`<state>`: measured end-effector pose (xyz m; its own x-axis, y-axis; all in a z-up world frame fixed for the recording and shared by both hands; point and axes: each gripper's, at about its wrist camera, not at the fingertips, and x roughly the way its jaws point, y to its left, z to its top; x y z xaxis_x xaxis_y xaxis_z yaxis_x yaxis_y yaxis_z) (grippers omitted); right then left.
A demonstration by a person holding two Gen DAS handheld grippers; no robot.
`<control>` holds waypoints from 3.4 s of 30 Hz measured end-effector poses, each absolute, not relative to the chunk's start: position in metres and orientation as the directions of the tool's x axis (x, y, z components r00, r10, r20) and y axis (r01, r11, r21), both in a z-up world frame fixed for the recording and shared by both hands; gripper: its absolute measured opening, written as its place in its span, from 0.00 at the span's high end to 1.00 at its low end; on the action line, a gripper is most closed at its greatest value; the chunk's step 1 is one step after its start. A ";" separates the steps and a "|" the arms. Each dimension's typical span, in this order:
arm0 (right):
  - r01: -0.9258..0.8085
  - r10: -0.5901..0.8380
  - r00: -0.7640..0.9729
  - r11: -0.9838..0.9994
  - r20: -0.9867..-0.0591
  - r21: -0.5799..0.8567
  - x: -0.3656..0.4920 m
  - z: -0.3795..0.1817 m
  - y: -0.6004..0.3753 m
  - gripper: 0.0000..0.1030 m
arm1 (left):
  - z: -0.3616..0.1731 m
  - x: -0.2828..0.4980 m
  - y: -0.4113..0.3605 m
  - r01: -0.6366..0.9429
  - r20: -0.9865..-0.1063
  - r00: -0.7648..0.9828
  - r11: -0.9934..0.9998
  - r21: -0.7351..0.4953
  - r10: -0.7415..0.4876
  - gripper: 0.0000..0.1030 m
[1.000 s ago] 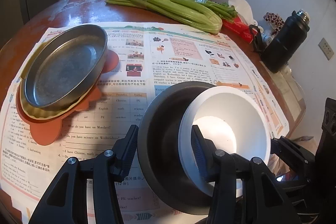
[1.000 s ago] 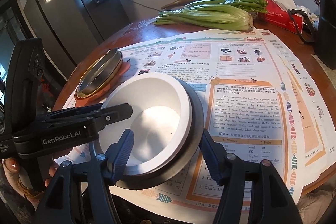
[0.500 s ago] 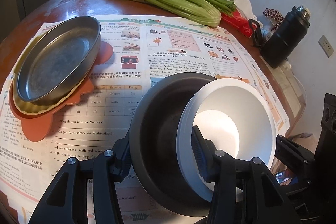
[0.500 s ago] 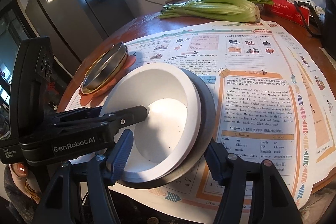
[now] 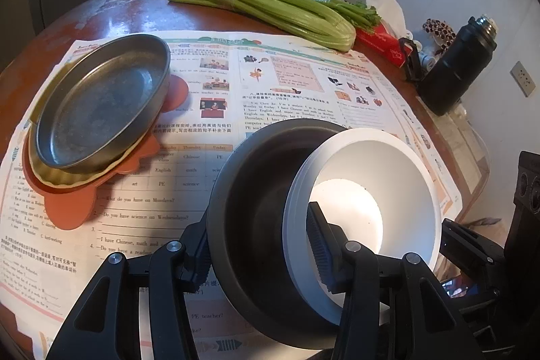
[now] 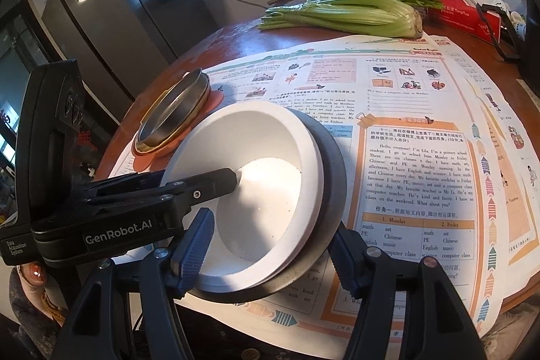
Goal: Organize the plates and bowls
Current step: 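Carry the bowl stack toward the steel plate on the plate stack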
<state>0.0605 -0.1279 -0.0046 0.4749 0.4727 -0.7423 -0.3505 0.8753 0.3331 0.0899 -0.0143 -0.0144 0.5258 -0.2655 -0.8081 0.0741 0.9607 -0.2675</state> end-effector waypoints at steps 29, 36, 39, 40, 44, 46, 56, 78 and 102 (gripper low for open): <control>-0.550 0.563 0.470 0.789 -0.680 0.273 0.052 0.056 -0.039 0.36 | 0.052 0.047 0.079 -0.085 -0.695 0.705 0.956 -0.281 -0.142 0.50; -0.600 0.585 0.452 0.758 -0.674 0.255 0.073 0.064 -0.002 0.36 | 0.060 0.061 0.112 -0.127 -0.682 0.725 0.955 -0.267 -0.094 0.50; -0.610 0.586 0.451 0.753 -0.672 0.247 0.084 0.068 0.012 0.36 | 0.062 0.072 0.126 -0.134 -0.680 0.728 0.954 -0.268 -0.089 0.50; -0.612 0.587 0.451 0.752 -0.672 0.246 0.087 0.069 0.015 0.36 | 0.062 0.077 0.129 -0.137 -0.679 0.729 0.954 -0.269 -0.087 0.50; -0.616 0.589 0.452 0.749 -0.670 0.244 0.103 0.071 0.027 0.36 | 0.059 0.094 0.143 -0.144 -0.684 0.725 0.953 -0.266 -0.082 0.50; -0.612 0.583 0.449 0.753 -0.677 0.242 0.111 0.068 0.033 0.36 | 0.055 0.103 0.147 -0.147 -0.692 0.717 0.953 -0.266 -0.083 0.50; -0.576 0.541 0.431 0.781 -0.722 0.242 0.138 0.048 0.044 0.36 | 0.029 0.135 0.157 -0.140 -0.727 0.676 0.947 -0.290 -0.122 0.50; -0.562 0.501 0.425 0.799 -0.754 0.215 0.149 0.029 0.057 0.36 | 0.004 0.146 0.167 -0.138 -0.741 0.654 0.941 -0.310 -0.148 0.50; -0.544 0.448 0.485 0.827 -0.751 0.143 0.143 0.032 0.056 0.38 | 0.003 0.137 0.173 -0.136 -0.732 0.660 0.932 -0.336 -0.168 0.50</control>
